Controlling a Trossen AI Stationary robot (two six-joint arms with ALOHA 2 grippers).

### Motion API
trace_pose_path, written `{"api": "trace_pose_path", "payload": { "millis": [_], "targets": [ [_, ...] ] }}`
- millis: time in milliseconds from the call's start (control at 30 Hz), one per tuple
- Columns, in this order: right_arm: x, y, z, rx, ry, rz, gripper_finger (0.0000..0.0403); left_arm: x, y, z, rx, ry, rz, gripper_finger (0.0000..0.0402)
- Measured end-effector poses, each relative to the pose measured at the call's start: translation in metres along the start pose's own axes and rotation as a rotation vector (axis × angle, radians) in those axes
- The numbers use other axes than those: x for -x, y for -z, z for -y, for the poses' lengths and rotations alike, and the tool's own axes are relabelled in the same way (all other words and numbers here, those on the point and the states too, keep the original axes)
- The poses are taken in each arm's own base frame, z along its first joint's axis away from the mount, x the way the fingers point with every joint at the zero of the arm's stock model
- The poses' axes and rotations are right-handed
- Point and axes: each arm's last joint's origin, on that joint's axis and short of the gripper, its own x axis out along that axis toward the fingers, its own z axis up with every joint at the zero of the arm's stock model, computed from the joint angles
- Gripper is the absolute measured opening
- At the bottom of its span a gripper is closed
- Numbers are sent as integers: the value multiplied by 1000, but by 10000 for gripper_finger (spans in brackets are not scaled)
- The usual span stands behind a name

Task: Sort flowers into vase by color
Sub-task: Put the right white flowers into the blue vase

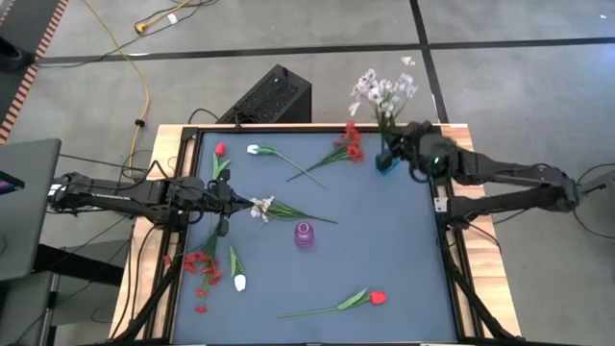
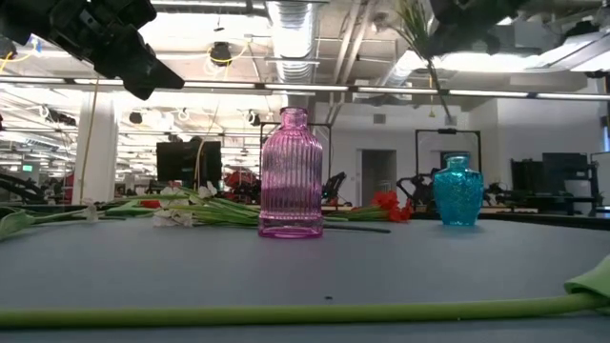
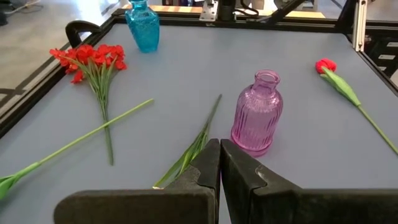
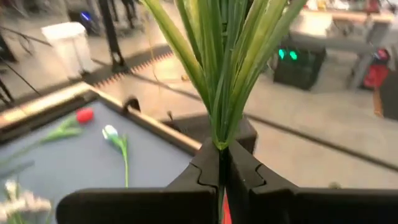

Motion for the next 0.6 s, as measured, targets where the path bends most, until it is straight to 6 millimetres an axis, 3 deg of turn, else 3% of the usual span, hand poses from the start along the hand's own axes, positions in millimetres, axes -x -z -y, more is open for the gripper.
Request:
{"api": "trace_pose_path", "payload": {
  "millis": [167, 333, 467, 600],
  "targets": [
    [-16, 1, 27, 17, 26, 85, 31, 0, 0, 0, -1, -2, -1, 0],
    [-21, 31, 61, -64, 54, 128, 31, 0, 0, 0, 0, -8, 0, 0],
    [-18, 43, 72, -95, -4, 242, 31, 0, 0, 0, 1, -8, -2, 0],
    [-17, 55, 76, -72, 20, 223, 31, 0, 1, 0, 33, -8, -6, 0]
  ]
}}
